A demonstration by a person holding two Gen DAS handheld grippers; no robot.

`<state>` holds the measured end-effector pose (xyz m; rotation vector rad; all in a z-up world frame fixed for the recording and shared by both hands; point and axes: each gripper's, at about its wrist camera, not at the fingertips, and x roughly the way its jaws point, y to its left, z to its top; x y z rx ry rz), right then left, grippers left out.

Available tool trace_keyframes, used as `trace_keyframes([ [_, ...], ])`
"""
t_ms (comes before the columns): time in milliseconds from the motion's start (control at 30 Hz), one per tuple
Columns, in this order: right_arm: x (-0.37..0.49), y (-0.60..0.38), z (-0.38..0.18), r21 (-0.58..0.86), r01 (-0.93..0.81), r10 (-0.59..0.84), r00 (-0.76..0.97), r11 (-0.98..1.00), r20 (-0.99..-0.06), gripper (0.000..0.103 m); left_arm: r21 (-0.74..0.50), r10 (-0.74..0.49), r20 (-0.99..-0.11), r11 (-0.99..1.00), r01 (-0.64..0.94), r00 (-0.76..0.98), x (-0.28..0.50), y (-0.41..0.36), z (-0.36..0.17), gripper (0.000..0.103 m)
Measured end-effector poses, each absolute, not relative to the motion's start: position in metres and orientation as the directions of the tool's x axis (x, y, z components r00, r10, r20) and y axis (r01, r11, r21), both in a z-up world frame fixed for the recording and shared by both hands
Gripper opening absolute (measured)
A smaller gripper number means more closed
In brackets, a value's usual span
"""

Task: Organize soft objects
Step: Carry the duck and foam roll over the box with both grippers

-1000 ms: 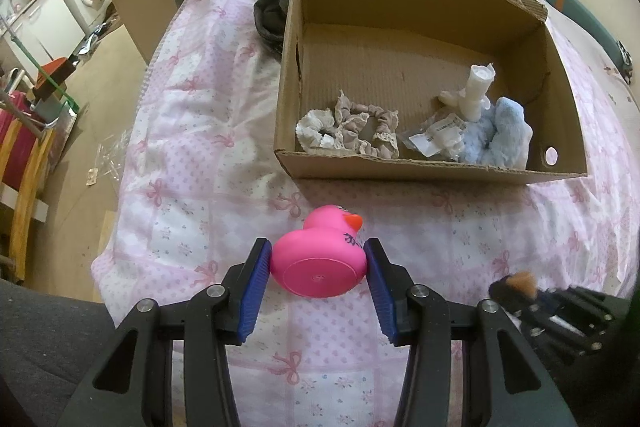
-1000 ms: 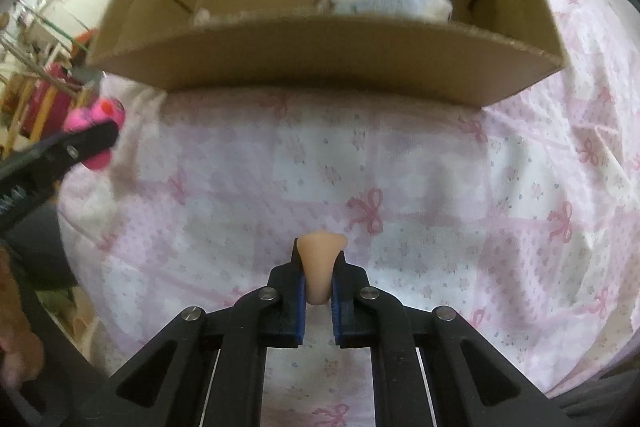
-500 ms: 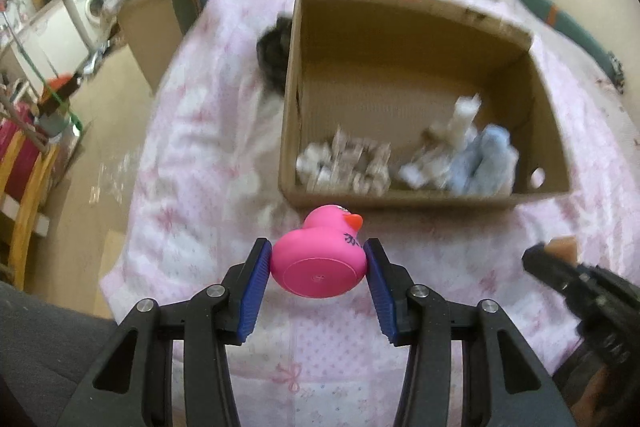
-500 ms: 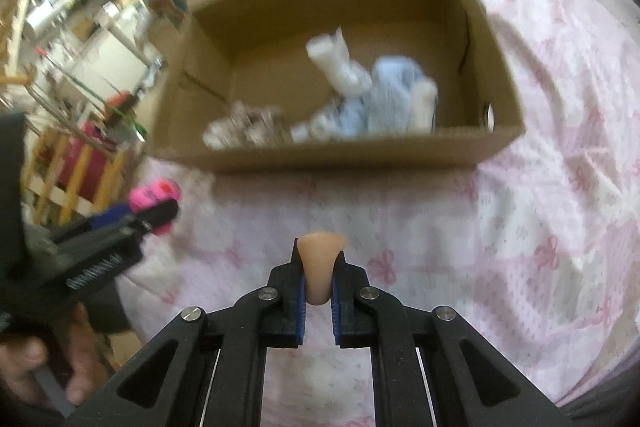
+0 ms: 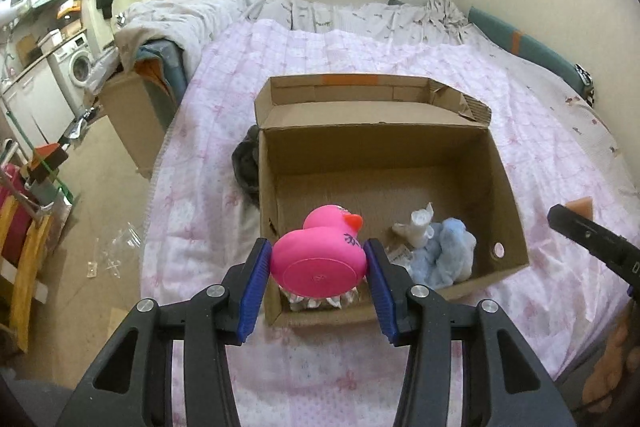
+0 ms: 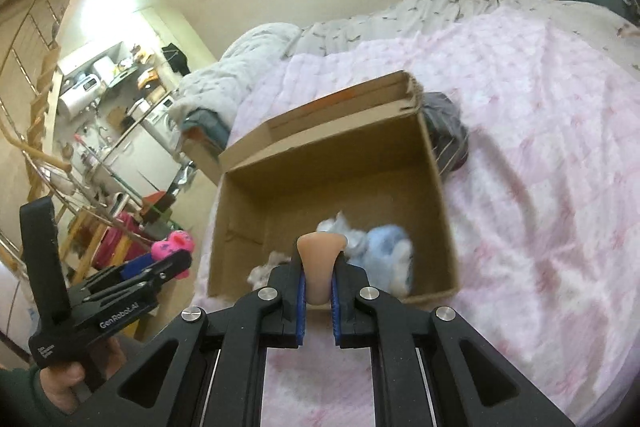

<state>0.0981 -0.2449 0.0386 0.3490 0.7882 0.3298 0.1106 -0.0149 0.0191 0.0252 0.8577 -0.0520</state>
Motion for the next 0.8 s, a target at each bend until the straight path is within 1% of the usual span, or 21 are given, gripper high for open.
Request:
trace_keyframes([
  [133,0.112,-0.245,0.034,0.389,-0.151,0.384,0.666,0.909,-0.639,0.011,-0.013,-0.03,-0.773,0.999,0.031,0.634,0.132,-0.012,0.008,0.044],
  [300,0.12,-0.248,0.017,0.367,-0.123,0.352,0.66,0.922,-0.664,0.011,-0.022,-0.042,-0.778,0.999,0.04,0.626,0.145,-0.009,-0.004,0.044],
  [433,0.127,-0.246,-0.002,0.338,-0.077,0.309,0.627,0.938,-0.715,0.012,-0.025,-0.029,-0.793,1.0,0.015,0.609,0.15,-0.006,-0.016,0.044],
  [600,0.136,-0.244,-0.021,0.32,-0.05,0.29,0.567,0.946,-0.771,0.012,0.031,-0.002,-0.78,0.999,0.042,0.626,0.149,-0.014,-0.032,0.044],
  [667,0.139,-0.243,-0.03,0.322,-0.034,0.289,0.54,0.946,-0.791,0.012,0.028,-0.014,-0.794,0.998,0.059,0.608,0.151,-0.016,-0.039,0.044],
  [800,0.14,-0.246,-0.036,0.336,-0.016,0.294,0.525,0.942,-0.799,0.012,0.012,-0.043,-0.805,0.996,0.087,0.592,0.151,-0.021,-0.045,0.044],
])
